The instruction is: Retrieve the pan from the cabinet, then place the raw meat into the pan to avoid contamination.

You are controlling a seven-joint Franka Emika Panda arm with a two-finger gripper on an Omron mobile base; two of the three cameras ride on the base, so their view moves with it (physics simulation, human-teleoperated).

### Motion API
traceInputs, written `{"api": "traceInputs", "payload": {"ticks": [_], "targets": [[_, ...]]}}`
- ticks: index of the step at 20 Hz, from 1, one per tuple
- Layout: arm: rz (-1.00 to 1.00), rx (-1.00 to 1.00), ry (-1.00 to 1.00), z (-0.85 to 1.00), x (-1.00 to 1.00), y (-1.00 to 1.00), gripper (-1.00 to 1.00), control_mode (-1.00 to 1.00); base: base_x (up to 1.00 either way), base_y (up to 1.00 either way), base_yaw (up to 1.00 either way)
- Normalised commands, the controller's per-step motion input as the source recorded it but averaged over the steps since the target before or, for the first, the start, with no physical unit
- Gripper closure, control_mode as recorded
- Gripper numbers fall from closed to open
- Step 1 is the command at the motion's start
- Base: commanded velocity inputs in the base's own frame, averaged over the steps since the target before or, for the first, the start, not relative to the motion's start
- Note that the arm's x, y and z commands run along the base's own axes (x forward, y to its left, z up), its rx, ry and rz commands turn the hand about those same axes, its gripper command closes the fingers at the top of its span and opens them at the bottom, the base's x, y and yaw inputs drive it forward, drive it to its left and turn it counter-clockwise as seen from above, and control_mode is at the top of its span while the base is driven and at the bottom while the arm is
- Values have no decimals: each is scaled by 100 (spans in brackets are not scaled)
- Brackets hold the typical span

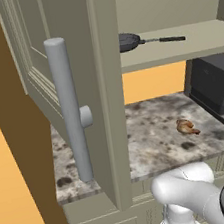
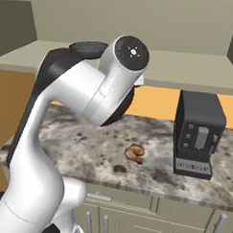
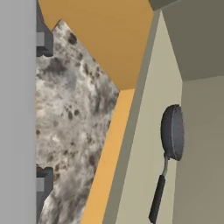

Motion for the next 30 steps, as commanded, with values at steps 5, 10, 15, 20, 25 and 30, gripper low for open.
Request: {"api": "traceInputs", "payload": {"ticks": [5,10,15,20,25,30], "targets": [[1,-2,18,50,37,0,-100,-100,0,0,0],[0,-2,13,2,48,-5,-100,-100,0,0,0],[0,0,-9,-25,52,-14,-100,-100,0,0,0],[0,0,-7,-12,53,-1,-100,-100,0,0,0],[0,-1,12,21,53,0,-100,-100,0,0,0],[1,0,15,24,49,-3,-100,-100,0,0,0]]}}
